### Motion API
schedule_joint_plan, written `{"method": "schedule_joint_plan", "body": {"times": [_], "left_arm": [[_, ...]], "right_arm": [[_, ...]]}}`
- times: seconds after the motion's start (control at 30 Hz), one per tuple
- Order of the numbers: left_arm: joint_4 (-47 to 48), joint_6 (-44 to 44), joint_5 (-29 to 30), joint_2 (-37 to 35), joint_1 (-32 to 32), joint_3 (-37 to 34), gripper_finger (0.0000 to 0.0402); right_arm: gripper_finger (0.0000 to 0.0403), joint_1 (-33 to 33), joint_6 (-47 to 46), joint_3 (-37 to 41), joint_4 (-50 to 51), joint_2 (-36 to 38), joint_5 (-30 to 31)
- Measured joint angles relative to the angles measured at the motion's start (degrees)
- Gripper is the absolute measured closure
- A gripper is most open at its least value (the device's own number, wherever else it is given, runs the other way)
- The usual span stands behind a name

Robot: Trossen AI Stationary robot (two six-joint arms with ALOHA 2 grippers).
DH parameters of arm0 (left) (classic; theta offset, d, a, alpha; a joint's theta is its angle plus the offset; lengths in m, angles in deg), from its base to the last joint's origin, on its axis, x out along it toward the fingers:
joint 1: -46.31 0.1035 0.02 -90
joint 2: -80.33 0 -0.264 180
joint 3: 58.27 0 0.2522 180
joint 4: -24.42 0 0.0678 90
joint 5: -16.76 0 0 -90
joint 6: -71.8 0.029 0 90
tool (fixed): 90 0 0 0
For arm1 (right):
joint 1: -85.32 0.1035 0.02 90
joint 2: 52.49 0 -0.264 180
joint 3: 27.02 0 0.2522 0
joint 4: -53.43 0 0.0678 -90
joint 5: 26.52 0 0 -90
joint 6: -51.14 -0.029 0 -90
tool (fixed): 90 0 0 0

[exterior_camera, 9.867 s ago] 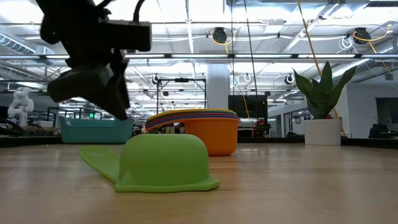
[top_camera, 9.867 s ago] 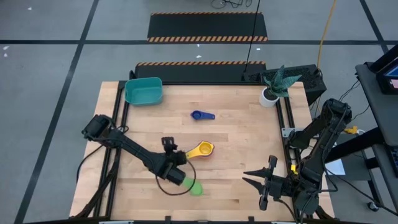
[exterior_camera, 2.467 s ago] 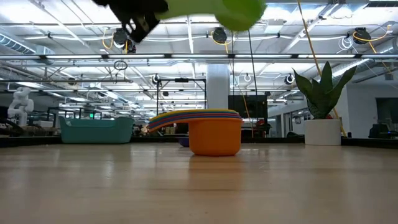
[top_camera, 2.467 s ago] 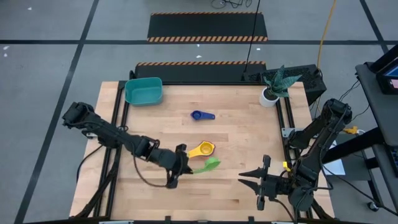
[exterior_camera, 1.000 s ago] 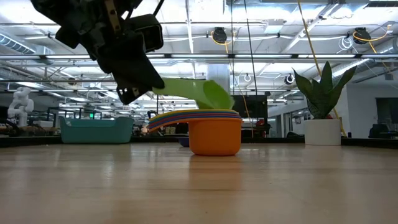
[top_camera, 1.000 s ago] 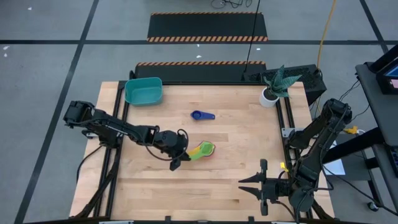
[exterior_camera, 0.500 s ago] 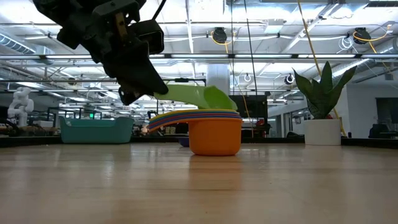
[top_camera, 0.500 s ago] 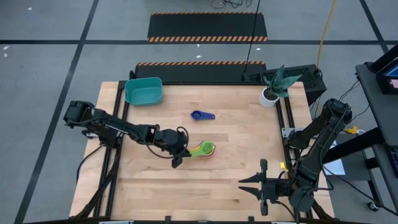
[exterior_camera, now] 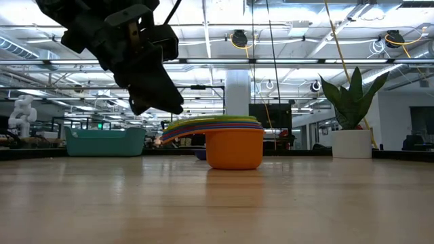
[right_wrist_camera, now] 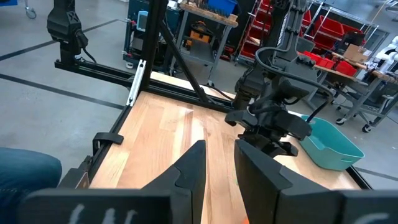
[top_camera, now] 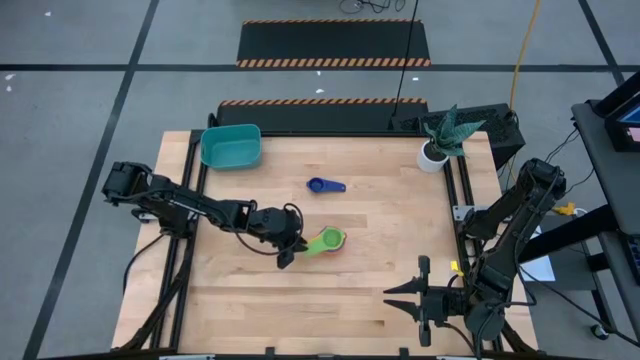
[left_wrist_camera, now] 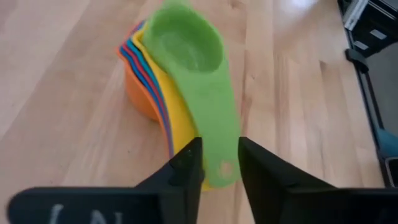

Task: Nest measuring cups in basket
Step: Stack the green measuring cup on top of the yellow measuring cup

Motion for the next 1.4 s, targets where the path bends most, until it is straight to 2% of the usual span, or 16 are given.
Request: {"method": "schedule_joint_plan", "body": {"times": [0.2,0.47,0.57,0.67,0.8,0.9,1.13,1.2,1.4], "left_arm": [[-0.02,1.17,1.18,0.00,-0.04,0.00,0.0251],[-1.16,1.09,5.15,-0.12,-1.34,0.02,0.0224],[-2.31,2.10,11.03,-0.40,-4.16,0.05,0.0214],[-2.60,5.48,19.99,-0.92,-8.42,0.09,0.0196],[-2.75,8.20,33.53,-0.41,-14.34,0.11,0.0159],[-2.90,8.54,39.20,0.30,-17.62,0.10,0.0124],[-7.14,8.73,41.17,2.74,-21.44,0.05,0.0046],[-10.85,8.73,41.41,4.81,-21.51,0.16,0.0030],[-14.47,10.45,43.06,10.26,-21.14,0.13,0.0022]], "right_arm": [[0.0325,0.00,0.01,0.00,0.00,0.00,0.00],[0.0325,0.00,-0.01,0.00,-0.01,0.00,0.00],[0.0325,0.00,0.00,0.00,0.00,0.00,0.00],[0.0325,0.00,0.01,0.00,0.00,0.00,0.00],[0.0325,0.00,-0.01,0.00,-0.02,0.00,0.02],[0.0325,0.00,-0.01,0.00,-0.02,0.00,0.04],[0.0325,-0.10,-0.01,0.00,-0.13,0.00,0.12],[0.0325,-0.13,0.01,0.00,-0.29,0.00,0.13],[0.0325,-0.13,0.01,0.00,-0.25,0.00,0.17]]}}
